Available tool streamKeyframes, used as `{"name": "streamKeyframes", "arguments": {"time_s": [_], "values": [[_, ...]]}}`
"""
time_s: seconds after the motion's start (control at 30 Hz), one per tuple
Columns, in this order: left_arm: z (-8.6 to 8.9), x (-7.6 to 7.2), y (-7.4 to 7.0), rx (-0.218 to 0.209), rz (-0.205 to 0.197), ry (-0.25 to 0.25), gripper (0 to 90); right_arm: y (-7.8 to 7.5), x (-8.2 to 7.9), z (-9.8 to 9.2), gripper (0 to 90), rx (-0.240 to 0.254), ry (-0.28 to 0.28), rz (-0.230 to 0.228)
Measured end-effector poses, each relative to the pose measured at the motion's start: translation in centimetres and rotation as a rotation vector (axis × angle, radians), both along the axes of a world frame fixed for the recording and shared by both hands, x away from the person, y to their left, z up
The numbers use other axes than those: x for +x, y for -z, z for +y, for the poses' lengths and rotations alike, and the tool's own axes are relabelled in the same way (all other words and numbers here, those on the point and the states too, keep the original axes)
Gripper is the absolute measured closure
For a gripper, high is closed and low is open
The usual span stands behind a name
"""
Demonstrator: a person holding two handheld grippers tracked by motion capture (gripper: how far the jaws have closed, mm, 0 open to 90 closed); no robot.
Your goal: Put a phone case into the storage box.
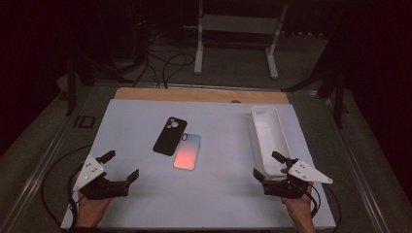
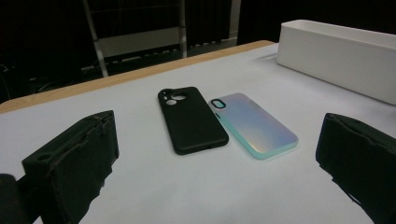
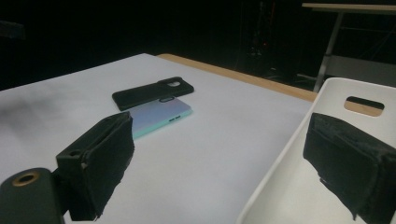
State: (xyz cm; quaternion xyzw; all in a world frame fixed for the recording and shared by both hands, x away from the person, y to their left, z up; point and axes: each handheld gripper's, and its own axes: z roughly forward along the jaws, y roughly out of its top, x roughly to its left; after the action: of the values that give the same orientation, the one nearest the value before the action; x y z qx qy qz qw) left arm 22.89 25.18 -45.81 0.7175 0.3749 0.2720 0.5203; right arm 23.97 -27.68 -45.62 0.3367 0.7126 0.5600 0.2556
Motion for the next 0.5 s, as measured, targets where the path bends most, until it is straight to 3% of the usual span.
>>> {"name": "streamKeyframes", "arguments": {"time_s": [0.5], "values": [[-0.26,0.05,0.08,-0.006,0.009,-0.002,0.0,0.29,0.21,0.02,8.5,-0.022,0.007,0.013]]}}
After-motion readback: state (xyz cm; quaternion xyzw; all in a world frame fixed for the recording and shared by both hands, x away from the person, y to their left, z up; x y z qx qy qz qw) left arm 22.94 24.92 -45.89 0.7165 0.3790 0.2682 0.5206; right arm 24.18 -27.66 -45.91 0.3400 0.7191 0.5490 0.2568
